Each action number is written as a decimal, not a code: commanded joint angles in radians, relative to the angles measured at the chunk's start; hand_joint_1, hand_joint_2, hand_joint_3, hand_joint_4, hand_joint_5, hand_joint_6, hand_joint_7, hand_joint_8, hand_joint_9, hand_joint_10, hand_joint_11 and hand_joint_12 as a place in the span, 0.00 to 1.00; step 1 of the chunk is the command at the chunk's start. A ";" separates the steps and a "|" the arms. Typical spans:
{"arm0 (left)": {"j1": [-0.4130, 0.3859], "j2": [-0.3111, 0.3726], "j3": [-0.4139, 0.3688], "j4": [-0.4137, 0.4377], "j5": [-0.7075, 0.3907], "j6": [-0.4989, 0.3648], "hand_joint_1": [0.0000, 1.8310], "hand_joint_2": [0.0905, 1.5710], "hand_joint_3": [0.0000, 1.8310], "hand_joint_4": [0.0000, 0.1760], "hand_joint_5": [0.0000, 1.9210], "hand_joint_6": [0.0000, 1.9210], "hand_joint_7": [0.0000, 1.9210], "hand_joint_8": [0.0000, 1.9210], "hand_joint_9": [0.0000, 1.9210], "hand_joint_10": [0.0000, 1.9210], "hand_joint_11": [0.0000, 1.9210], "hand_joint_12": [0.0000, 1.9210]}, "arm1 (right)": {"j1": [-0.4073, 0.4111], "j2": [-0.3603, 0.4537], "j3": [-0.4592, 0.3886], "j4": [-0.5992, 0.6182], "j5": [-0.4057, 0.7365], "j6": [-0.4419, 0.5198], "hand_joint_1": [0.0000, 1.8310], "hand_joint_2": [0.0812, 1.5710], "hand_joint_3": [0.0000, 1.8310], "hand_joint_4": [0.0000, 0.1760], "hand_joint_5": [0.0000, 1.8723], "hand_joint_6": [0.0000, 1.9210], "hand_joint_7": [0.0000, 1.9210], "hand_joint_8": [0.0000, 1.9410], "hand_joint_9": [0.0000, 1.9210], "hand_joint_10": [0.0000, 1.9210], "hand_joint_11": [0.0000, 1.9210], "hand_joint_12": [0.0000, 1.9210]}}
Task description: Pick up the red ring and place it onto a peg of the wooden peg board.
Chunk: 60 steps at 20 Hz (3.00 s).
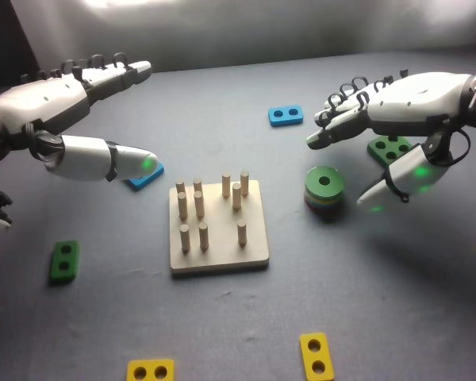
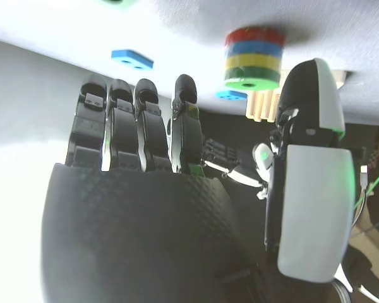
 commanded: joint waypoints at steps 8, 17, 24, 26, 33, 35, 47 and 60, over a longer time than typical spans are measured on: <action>-0.018 0.004 0.000 -0.010 -0.120 -0.005 0.23 0.63 0.00 1.00 0.00 0.00 0.00 0.00 0.00 0.00 0.00 0.00 | -0.023 -0.024 0.009 0.078 0.067 -0.007 0.48 0.61 0.00 0.13 0.20 0.01 0.09 0.01 0.01 0.00 0.00 0.00; -0.024 0.005 0.000 -0.008 -0.120 -0.006 0.22 0.63 0.00 1.00 0.00 0.00 0.00 0.00 0.00 0.00 0.00 0.00 | -0.028 -0.040 0.010 0.090 0.076 -0.007 0.43 0.60 0.00 0.03 0.21 0.01 0.08 0.00 0.00 0.00 0.00 0.00; -0.029 0.006 0.001 -0.006 -0.120 -0.006 0.22 0.62 0.00 1.00 0.00 0.00 0.00 0.00 0.00 0.00 0.00 0.00 | -0.028 -0.050 0.018 0.095 0.080 -0.007 0.43 0.60 0.00 0.00 0.22 0.01 0.09 0.01 0.00 0.00 0.00 0.00; -0.029 0.006 0.001 -0.006 -0.120 -0.006 0.22 0.62 0.00 1.00 0.00 0.00 0.00 0.00 0.00 0.00 0.00 0.00 | -0.028 -0.050 0.018 0.096 0.080 -0.007 0.42 0.59 0.00 0.00 0.23 0.01 0.10 0.01 0.01 0.00 0.00 0.00; -0.029 0.006 0.001 -0.006 -0.119 -0.006 0.22 0.63 0.00 1.00 0.00 0.00 0.00 0.00 0.00 0.00 0.00 0.00 | -0.027 -0.051 0.019 0.098 0.082 -0.007 0.42 0.60 0.00 0.03 0.24 0.01 0.10 0.01 0.02 0.01 0.00 0.00; -0.029 0.006 0.001 -0.006 -0.119 -0.006 0.22 0.63 0.00 1.00 0.00 0.00 0.00 0.00 0.00 0.00 0.00 0.00 | -0.027 -0.051 0.019 0.098 0.082 -0.007 0.44 0.60 0.00 0.05 0.24 0.01 0.10 0.01 0.02 0.01 0.00 0.00; -0.031 0.006 0.001 -0.005 -0.119 -0.006 0.22 0.63 0.00 1.00 0.00 0.00 0.00 0.00 0.00 0.00 0.00 0.00 | -0.027 -0.052 0.020 0.098 0.082 -0.007 0.43 0.62 0.01 0.20 0.26 0.01 0.10 0.00 0.01 0.00 0.00 0.00; -0.039 0.006 0.000 0.001 -0.115 -0.006 0.22 0.63 0.00 1.00 0.00 0.00 0.00 0.00 0.00 0.00 0.00 0.00 | -0.003 -0.101 0.048 0.132 0.117 -0.007 0.53 0.67 0.01 0.00 0.34 0.03 0.14 0.01 0.05 0.01 0.00 0.00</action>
